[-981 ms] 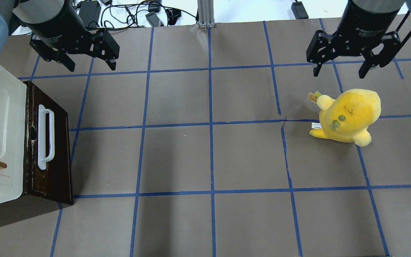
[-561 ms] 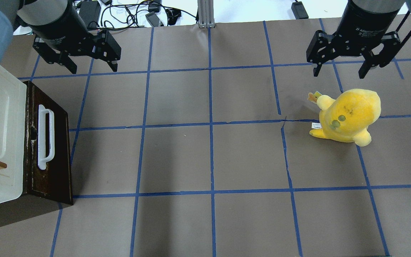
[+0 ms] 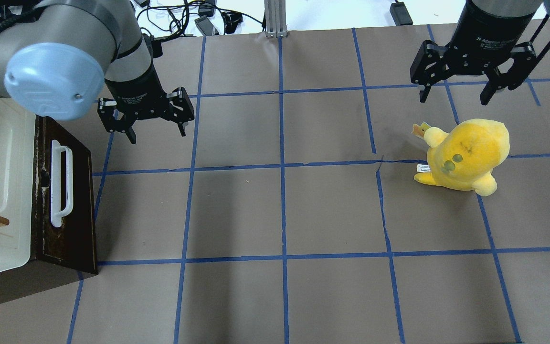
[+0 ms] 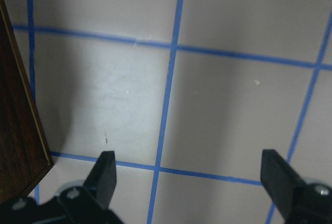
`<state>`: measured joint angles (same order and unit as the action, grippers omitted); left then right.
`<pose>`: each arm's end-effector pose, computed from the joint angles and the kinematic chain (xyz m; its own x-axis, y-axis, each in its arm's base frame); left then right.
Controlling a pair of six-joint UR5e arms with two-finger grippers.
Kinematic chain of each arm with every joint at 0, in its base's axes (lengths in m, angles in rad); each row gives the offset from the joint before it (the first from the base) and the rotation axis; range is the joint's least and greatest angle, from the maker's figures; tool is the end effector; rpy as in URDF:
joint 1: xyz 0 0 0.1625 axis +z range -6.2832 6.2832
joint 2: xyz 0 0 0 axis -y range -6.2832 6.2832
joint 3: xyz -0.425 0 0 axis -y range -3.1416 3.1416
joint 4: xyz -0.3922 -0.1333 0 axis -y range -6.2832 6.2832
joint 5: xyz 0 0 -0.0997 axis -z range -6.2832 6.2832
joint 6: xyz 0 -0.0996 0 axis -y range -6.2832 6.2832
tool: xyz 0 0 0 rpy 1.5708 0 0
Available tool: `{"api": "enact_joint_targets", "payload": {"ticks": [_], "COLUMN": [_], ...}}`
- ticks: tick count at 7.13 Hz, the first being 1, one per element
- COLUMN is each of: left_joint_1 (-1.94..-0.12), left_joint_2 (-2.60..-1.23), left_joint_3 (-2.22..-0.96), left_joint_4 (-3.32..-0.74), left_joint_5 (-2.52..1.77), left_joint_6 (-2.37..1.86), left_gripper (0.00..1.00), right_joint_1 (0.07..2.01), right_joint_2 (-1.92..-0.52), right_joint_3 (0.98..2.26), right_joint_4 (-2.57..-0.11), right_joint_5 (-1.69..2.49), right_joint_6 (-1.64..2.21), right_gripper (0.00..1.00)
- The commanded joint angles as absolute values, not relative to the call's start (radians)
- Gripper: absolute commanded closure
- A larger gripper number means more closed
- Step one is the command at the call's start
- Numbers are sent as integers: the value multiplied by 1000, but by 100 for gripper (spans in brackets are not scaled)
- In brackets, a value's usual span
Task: Pull drawer sideways
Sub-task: 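Move the left gripper down to the white drawer handle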
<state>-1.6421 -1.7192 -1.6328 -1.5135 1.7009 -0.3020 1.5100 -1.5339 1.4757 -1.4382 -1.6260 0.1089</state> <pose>-0.1578 -0.5199 0.3881 -0.9639 -0.2069 -0.1678 -0.2265 0.9681 0.1075 0.0972 -0.5061 0.5034 -0.9844 0.1644 0.0628 0.1686 0.9833 0.0679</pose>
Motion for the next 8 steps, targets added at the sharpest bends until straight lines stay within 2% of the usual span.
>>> {"api": "enact_joint_targets", "payload": {"ticks": [1,8], "left_joint_1": [-1647,-1709], "left_joint_2": [-1804,-2037], "left_joint_3": [-1698,-1772], "left_joint_4": [-1506,-1636], "left_joint_5": [1923,2744], "left_joint_6": [-360,-481], "left_gripper": [0,0], "right_joint_1": [1511,1509], "right_joint_2": [-1534,-1534], "right_joint_3": [1476,1476], "right_joint_4": [-1439,-1439], "right_joint_5": [-1626,-1626], "right_joint_6": [109,109], "right_gripper": [0,0]}}
